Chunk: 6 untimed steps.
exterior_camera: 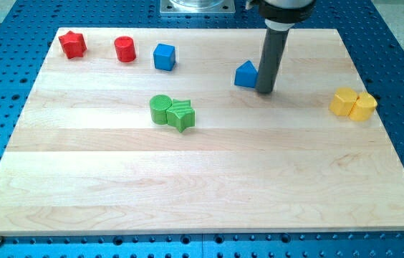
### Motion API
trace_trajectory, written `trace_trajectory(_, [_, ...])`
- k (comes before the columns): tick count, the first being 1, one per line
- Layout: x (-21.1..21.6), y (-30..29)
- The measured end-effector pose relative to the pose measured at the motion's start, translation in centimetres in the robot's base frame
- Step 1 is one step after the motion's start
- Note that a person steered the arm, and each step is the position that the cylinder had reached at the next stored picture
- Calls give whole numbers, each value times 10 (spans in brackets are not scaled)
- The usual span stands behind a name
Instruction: Keep the blue triangle parallel right to the blue cube
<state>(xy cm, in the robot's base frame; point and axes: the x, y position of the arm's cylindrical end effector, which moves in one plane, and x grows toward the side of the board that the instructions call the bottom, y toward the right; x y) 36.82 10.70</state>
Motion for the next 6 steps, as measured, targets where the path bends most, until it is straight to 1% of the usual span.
trace_trajectory(1, [-12,-28])
trace_trajectory(2, [-25,-33])
trace_trajectory(3, [-16,0])
trace_trajectory(4, [-39,-9])
trace_trajectory(5, [-40,-47])
trace_trajectory(6, [-47,-69])
